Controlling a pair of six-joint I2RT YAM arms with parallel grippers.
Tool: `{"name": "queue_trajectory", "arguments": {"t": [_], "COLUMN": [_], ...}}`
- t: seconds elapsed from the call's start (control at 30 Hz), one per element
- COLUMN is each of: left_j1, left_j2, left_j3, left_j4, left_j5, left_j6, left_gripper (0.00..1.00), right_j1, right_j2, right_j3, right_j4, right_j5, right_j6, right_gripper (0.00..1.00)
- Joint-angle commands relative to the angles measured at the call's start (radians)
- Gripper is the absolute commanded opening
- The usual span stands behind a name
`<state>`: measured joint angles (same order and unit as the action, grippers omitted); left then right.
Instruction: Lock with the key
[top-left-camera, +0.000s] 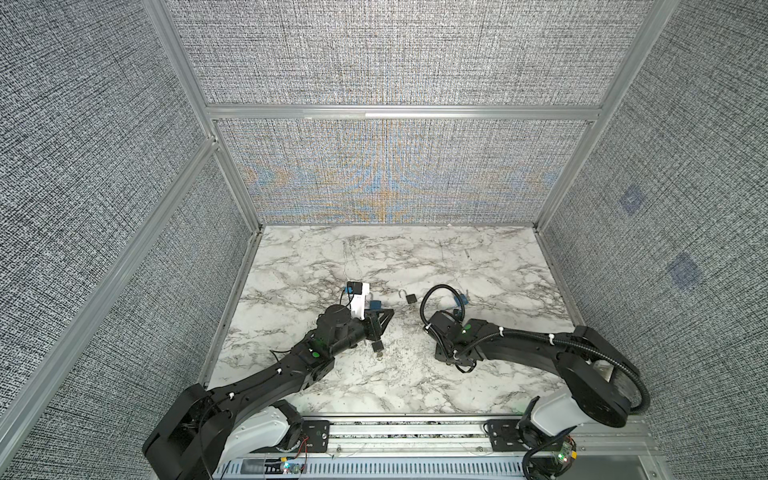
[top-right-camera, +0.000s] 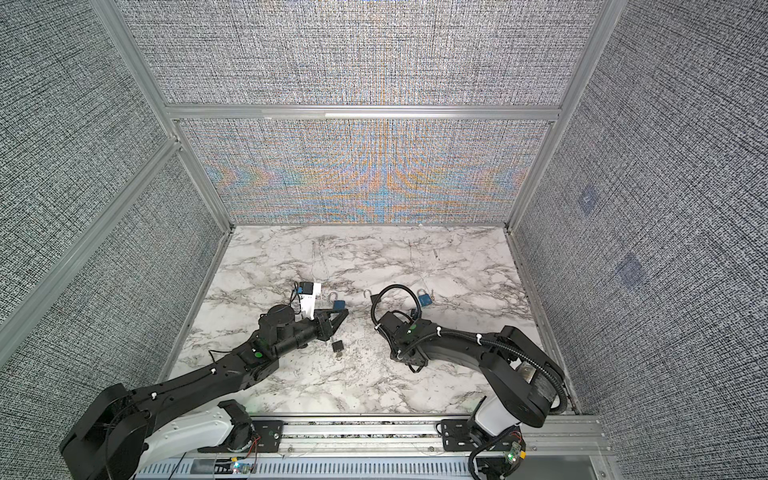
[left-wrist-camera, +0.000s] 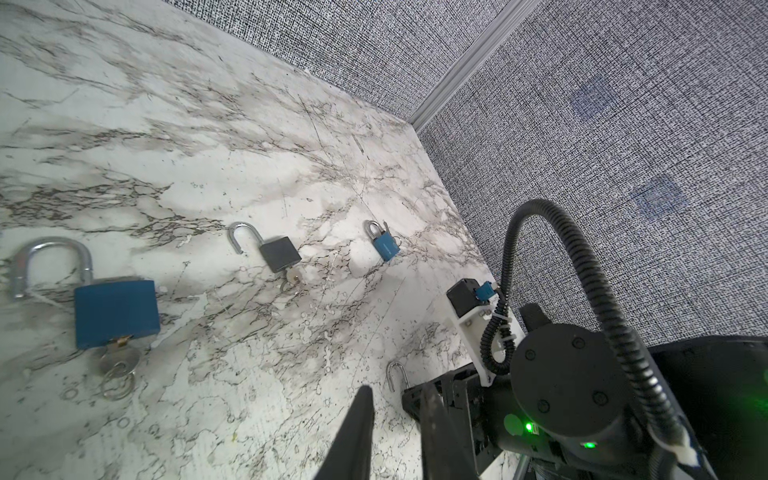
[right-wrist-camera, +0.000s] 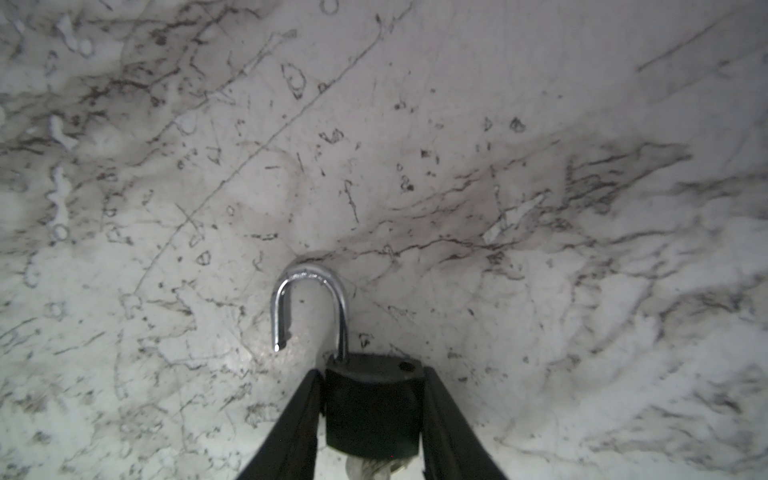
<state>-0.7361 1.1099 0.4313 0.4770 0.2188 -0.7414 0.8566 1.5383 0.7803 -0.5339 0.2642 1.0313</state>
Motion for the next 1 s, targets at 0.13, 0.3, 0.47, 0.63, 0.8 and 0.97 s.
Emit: {"name": "queue_trajectory", "arguments": {"t": [0.13,0.3,0.47,0.63,0.8,0.97], "left_j1": [0.001,0.0,0.016,0.064,0.102,0.124], "left_j2": [0.01,0.01,0.017,0.061,0.159,0.25], "left_j3": [0.06,0.091,0.063,0.045,0.05,0.101], "left_j4": [-0.126,-0.238,-0.226,-0.138,-0.036,0.012], "left_j5": [-0.023,-0.074,-0.104,0.026,0.163,0.326], "left_j6": [0.081,0.074,0.104,0.074,0.03,-0.012], "left_gripper": [0.23,0.22,0.21,0.29,0.42,0.45], "right_j1": [0.001,0.003,0.005,0.008,0.012,0.015], "right_j2": [-0.015,-0.05,-0.086,-0.093,-0.097,-0.104], "right_j3": [0.021,0.07,0.118,0.18,0.209,0.215], "right_j4": [-0.037,-0.032,0.009,0.031,0.058,0.086], "right_j5": [0.012,0.014,-0.025,-0.072,-0.13,-0.183], "right_j6": [-0.083,-0.173,-0.238,-0.303,-0.359,-0.394], "right_gripper": [0.3,0.29,0.29,0.29,0.29,0.29]}}
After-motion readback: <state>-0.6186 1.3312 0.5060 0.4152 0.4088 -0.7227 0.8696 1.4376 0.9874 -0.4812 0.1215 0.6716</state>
